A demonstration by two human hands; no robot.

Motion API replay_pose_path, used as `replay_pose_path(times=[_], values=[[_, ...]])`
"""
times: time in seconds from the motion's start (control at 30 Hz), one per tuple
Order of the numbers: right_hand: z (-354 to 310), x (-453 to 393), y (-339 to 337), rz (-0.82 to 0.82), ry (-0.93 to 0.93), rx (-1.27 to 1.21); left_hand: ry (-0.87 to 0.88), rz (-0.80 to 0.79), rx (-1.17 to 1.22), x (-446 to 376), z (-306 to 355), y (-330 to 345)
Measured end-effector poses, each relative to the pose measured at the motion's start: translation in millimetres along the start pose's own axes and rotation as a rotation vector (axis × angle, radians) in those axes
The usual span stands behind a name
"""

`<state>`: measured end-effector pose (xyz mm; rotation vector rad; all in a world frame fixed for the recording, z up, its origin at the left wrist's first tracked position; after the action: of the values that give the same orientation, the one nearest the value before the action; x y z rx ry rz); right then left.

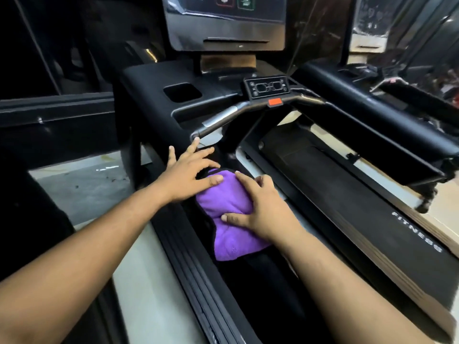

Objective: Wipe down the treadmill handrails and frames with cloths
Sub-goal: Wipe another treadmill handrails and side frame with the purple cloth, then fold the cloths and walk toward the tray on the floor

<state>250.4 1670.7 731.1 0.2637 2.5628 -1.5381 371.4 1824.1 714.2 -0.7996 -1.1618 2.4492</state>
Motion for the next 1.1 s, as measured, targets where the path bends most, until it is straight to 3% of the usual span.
replay_pose_path(times=[0.13, 0.33, 0.5, 0.6, 0.83, 1.1], values=[[28.9, 20.0, -51.3, 0.09, 0.003, 0.025, 0.021, -0.076, 0.08, -11.0, 54.1, 21.6], [124.4, 94.6, -141.4, 0.2, 0.132, -0.058, 0.17, -0.098, 0.291, -27.5, 216.6, 61.3], [218.2, 189.6, -219.5, 0.381, 0.321, -0.203, 0.552, -0.166, 0.204, -3.7, 375.8, 117.3], [258.3, 249.6, -262.0, 0.473, 0.337, -0.152, 0.715, -0.141, 0.017, 15.0, 455.9, 157.6], [330.4, 376.7, -322.5, 0.658, 0.526, -0.092, 1.078, -0.132, -0.154, 59.1, 599.7, 231.6], [368.4, 514.4, -368.6, 0.846, 0.864, 0.173, 1.074, -0.306, 0.092, 108.6, 684.0, 307.9]])
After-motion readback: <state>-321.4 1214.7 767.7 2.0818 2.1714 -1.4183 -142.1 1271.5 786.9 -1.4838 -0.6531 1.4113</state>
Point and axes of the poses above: each hand's wrist, its own x-axis away from the middle knuckle, its own y-axis out of the palm, z = x × y, the point moved 9 cm from there along -x, towards the middle knuckle, and after that the axes turned 11 degrees about z, right-handed, at the moved point
